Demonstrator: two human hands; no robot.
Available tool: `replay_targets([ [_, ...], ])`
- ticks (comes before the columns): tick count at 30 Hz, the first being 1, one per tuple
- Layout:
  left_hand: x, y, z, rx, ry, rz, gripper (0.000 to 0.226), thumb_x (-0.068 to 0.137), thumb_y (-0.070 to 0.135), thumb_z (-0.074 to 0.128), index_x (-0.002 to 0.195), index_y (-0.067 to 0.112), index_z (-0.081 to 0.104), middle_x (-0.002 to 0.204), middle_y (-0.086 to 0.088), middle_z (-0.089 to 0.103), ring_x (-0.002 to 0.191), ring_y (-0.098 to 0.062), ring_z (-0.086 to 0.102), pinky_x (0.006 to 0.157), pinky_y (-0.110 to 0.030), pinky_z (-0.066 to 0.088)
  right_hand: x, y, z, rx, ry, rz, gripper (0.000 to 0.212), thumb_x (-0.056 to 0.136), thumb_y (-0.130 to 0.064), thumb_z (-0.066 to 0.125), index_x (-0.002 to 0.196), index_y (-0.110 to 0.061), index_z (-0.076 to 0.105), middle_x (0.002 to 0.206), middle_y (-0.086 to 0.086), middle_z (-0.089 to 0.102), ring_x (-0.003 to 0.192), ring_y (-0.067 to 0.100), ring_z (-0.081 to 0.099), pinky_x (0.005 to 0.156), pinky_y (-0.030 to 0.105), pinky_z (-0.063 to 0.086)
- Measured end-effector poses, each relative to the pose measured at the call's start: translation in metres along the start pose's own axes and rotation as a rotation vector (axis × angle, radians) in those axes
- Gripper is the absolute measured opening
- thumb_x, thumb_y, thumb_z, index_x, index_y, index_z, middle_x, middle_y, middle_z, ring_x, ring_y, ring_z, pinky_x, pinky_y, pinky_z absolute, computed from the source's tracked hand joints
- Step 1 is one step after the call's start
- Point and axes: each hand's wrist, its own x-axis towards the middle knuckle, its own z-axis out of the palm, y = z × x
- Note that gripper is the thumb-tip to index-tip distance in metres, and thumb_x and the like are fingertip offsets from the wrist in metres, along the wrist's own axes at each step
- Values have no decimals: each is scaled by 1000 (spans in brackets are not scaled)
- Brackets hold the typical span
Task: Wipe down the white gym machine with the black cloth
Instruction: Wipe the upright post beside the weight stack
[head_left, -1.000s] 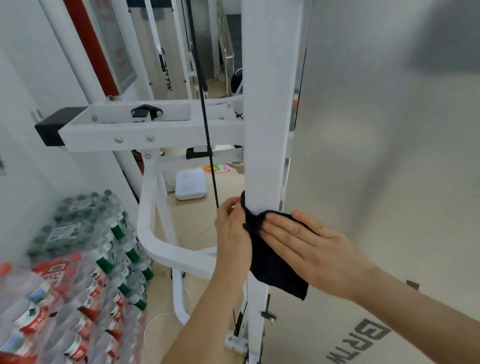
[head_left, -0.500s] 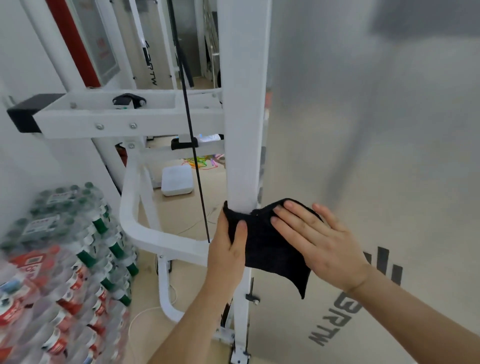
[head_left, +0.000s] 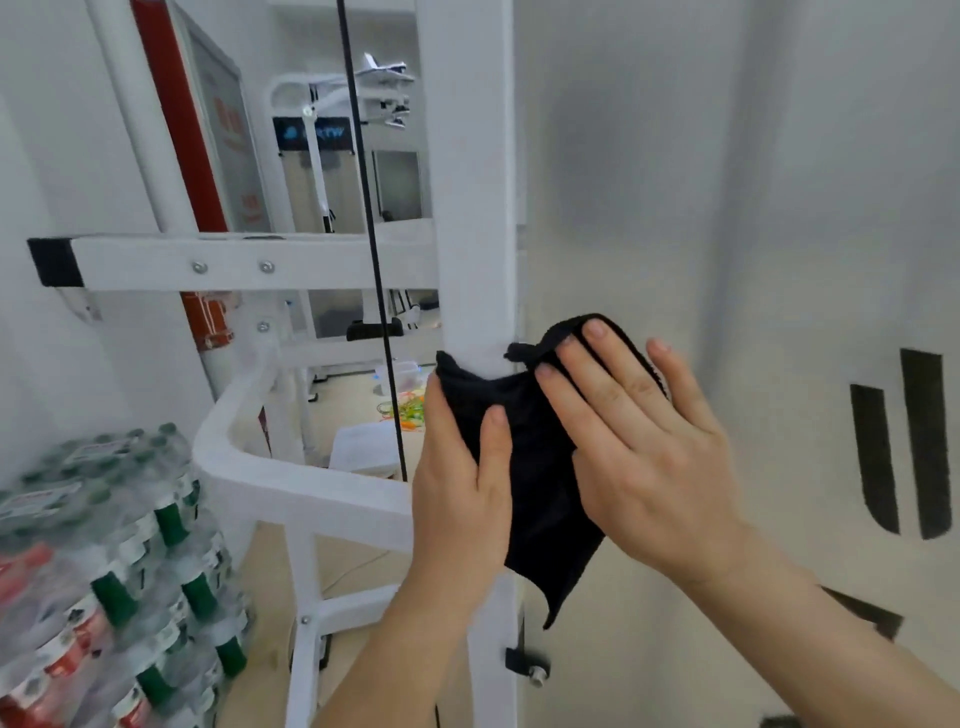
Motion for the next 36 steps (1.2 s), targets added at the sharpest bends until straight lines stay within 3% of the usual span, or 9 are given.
replay_targets([
  [3, 1, -6, 5, 183, 51, 325, 60, 102, 38, 32, 155, 28, 5, 164, 2, 6, 149, -5, 10, 120, -25, 17, -9, -12, 2, -26, -20, 48, 48, 96, -31, 45, 136, -8, 58, 148, 10, 48, 143, 26, 38, 117, 49, 29],
  [5, 7, -18, 10, 361, 131, 459, 59, 103, 34, 28, 155, 21, 4, 164, -7, -2, 151, -14, 5, 123, -38, 14, -14, -13, 4, -71, -10, 58, 52, 98, -38, 46, 140, -10, 55, 150, 10, 45, 144, 25, 35, 117, 48, 28],
  [11, -4, -27, 47, 590, 317, 539, 58, 100, 30, 27, 154, 7, 21, 163, -13, 12, 151, -23, 6, 123, -41, 5, -51, -11, 12, -198, 100, 92, 45, 104, -29, 37, 144, -12, 50, 152, 13, 43, 145, 27, 34, 117, 50, 28],
  [16, -38, -37, 78, 588, 124, 842, 59, 99, 31, 31, 153, 8, 26, 162, -8, 17, 151, -19, 12, 122, -27, 4, -131, -17, 8, -200, 138, 262, 47, 102, -19, 32, 144, -6, 47, 149, 14, 46, 144, 29, 36, 117, 49, 28],
  [19, -49, -45, 63, 424, -47, 961, 54, 99, 30, 41, 150, 13, 36, 159, -2, 28, 148, -13, 23, 121, -29, 20, -145, -30, 6, -214, 154, 306, 49, 103, -17, 22, 135, 0, 55, 140, 19, 55, 138, 34, 43, 117, 47, 29],
  [21, -44, -44, 42, 310, -69, 918, 50, 96, 32, 48, 145, 18, 47, 152, 5, 41, 139, -5, 38, 115, -22, 31, -125, -36, 4, -201, 157, 309, 49, 100, -12, 22, 131, 2, 57, 136, 20, 58, 135, 36, 46, 116, 45, 29],
  [25, -24, -60, 9, 112, 241, 647, 43, 92, 31, 58, 134, 20, 55, 120, 3, 49, 108, -7, 49, 95, -16, 41, -63, -50, 19, -39, 145, 265, 55, 85, -13, 33, 134, 0, 55, 141, 20, 54, 139, 37, 41, 118, 42, 24],
  [31, -40, -98, 16, 200, 283, 505, 51, 98, 30, 38, 144, 9, 38, 142, -9, 46, 126, -26, 41, 107, -26, 27, -62, -86, 43, -92, 1, 170, 57, 101, -39, 36, 149, -7, 40, 156, 24, 31, 149, 36, 20, 121, 47, 18],
  [36, -58, -102, -13, 65, 129, 551, 76, 89, -5, 50, 141, 45, 26, 149, 3, 38, 135, -15, 42, 109, -24, 35, -105, -94, 48, -118, -83, -57, 61, 100, -36, 41, 153, -8, 30, 159, 17, 27, 150, 31, 19, 120, 45, 23],
])
